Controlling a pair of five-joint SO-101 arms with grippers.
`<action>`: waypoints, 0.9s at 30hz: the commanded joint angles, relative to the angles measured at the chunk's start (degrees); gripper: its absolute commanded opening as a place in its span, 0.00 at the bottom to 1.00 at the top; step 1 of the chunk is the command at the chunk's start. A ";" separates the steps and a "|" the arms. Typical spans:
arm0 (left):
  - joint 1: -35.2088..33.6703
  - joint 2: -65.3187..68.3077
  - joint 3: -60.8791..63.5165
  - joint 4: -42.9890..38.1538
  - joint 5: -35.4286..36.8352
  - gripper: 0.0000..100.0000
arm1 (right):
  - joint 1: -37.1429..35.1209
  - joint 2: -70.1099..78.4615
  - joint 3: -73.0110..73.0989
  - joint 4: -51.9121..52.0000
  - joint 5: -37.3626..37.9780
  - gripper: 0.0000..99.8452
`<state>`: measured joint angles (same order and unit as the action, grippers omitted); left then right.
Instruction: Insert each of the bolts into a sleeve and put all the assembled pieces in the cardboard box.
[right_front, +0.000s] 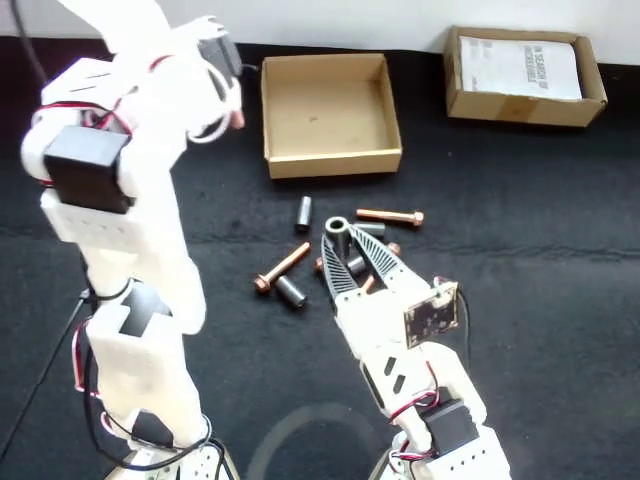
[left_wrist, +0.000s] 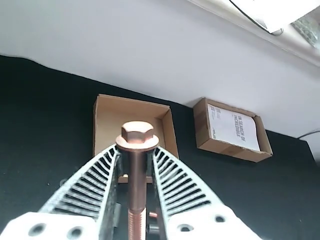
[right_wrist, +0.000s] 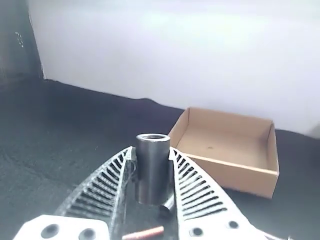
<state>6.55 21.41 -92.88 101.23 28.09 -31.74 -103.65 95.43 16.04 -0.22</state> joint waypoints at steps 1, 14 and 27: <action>5.76 -2.07 -1.63 0.00 -4.84 0.01 | -0.48 -0.31 8.13 -1.89 0.97 0.01; 22.90 3.12 -2.07 0.18 -11.69 0.01 | 3.82 -0.40 8.13 -1.98 0.79 0.01; 26.95 -26.07 22.46 0.26 -17.05 0.01 | 6.11 -0.40 8.13 -1.98 0.70 0.01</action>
<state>31.78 5.93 -79.87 101.49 11.65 -26.37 -103.65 95.43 15.25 0.13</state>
